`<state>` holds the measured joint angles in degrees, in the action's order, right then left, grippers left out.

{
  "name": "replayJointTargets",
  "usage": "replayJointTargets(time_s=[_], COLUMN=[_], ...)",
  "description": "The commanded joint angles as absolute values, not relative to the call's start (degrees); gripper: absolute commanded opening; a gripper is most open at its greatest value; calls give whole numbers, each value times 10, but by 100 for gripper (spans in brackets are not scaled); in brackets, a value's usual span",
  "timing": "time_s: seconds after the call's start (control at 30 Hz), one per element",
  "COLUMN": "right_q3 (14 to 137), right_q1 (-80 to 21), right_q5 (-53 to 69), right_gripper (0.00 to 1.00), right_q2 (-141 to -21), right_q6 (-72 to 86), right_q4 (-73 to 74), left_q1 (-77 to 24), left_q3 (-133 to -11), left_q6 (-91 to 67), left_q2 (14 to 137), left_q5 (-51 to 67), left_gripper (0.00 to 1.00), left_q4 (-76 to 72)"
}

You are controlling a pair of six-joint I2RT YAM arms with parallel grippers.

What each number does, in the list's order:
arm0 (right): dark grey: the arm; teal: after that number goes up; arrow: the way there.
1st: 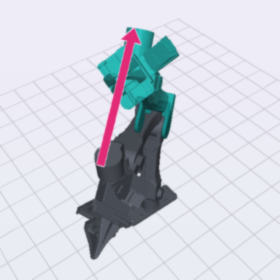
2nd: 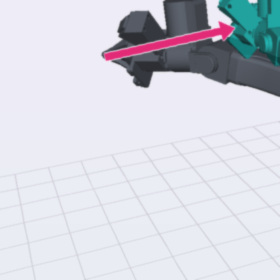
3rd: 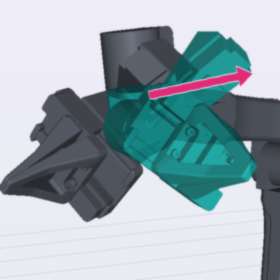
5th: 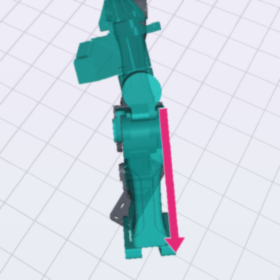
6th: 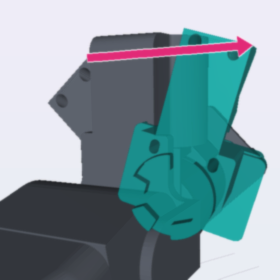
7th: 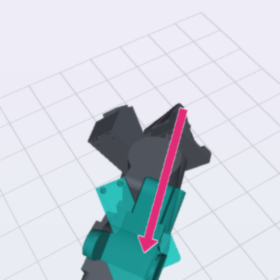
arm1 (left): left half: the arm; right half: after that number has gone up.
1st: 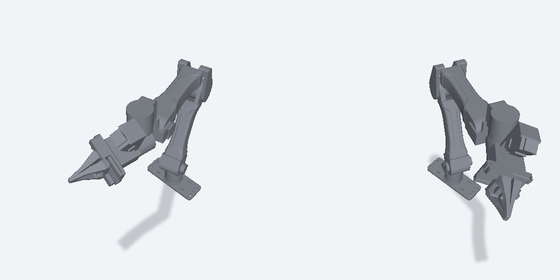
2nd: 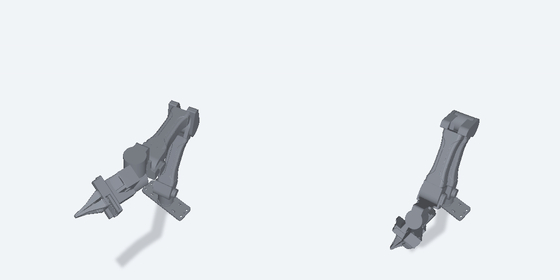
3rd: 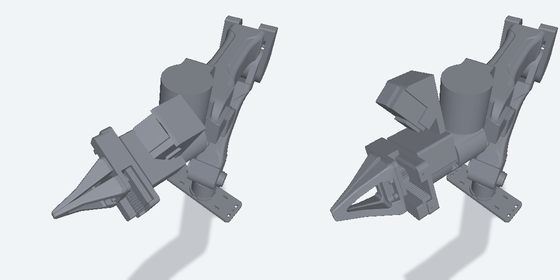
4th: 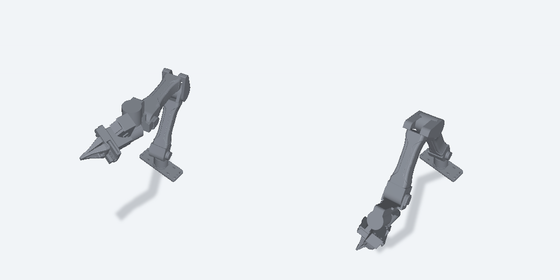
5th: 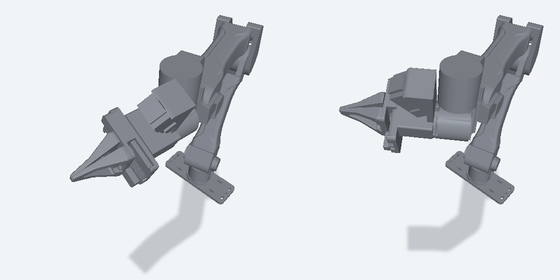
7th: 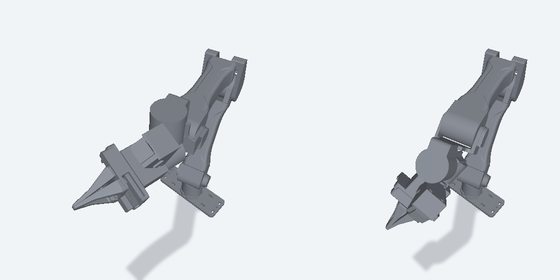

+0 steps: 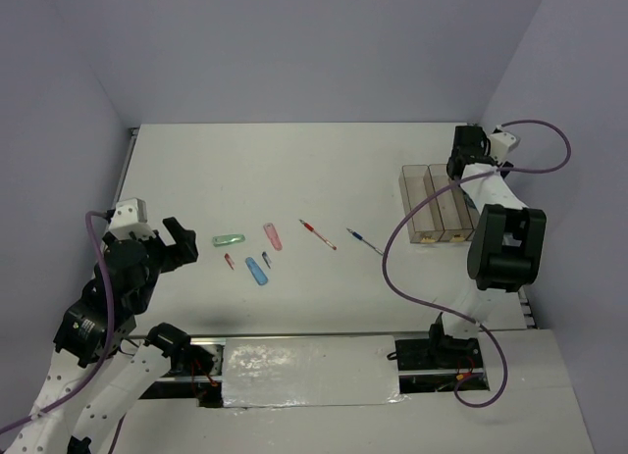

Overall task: Sort the stationery into containers
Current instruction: Place the stationery in the storage box, then pick up the pen from the center of the board.

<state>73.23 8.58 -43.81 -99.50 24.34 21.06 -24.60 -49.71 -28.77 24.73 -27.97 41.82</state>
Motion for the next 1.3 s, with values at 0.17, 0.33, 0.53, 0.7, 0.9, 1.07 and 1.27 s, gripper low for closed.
replayJointTargets(time_s=[0.17, 0.33, 0.53, 0.7, 0.9, 1.07, 1.27], right_q3=[765, 766, 773, 783, 790, 773, 723], right_q1=[111, 114, 114, 113, 85, -41, -194], right_q5=[-400, -400, -387, -355, -331, -245, -7], right_gripper=[0, 4, 67, 100, 100, 99, 97], right_q2=[-1012, -1014, -1007, -986, -947, -895, -841], right_q6=[249, 256, 255, 255, 238, 140, 20], right_q4=[205, 214, 219, 227, 236, 210, 244], left_q1=[-254, -257, -258, -258, -258, -258, -258], left_q3=[-498, -498, -497, -498, -499, -502, -502], left_q6=[-282, -283, -282, -283, -285, -291, -294], left_q2=[236, 238, 239, 241, 247, 258, 265], left_q5=[-278, -279, -279, -279, -286, -295, -304], left_gripper=[99, 99, 99, 99, 99, 99, 99], left_q4=[390, 392, 392, 392, 395, 399, 403])
